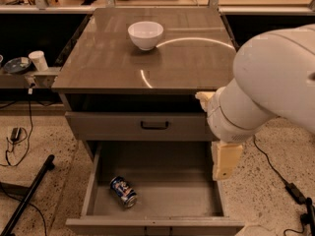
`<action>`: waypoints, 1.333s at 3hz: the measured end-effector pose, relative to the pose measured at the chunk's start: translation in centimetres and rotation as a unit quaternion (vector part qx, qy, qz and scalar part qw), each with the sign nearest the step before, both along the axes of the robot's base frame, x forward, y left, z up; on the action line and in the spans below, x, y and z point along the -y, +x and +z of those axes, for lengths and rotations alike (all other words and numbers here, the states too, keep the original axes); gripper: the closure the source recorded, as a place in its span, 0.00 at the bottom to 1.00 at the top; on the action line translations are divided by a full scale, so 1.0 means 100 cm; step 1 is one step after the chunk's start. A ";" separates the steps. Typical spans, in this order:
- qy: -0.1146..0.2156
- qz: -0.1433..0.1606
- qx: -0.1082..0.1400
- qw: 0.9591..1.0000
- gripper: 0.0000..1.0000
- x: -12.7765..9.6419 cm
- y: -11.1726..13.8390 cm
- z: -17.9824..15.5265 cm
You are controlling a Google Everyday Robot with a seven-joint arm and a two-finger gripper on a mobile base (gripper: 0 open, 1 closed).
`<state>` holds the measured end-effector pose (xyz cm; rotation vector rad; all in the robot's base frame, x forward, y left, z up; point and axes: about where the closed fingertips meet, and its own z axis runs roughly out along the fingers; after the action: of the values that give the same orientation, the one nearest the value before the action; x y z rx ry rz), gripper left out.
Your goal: Pick pepsi can from middle drawer and place on counter
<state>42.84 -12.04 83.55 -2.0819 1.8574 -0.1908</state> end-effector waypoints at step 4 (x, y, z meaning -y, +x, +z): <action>0.030 -0.011 -0.068 0.997 0.00 -0.015 -0.003 -0.049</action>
Offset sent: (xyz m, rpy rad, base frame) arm -0.0001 0.0099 -0.0432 0.0695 0.0868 -0.0175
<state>42.58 -10.51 78.69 -2.0801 1.9398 0.0009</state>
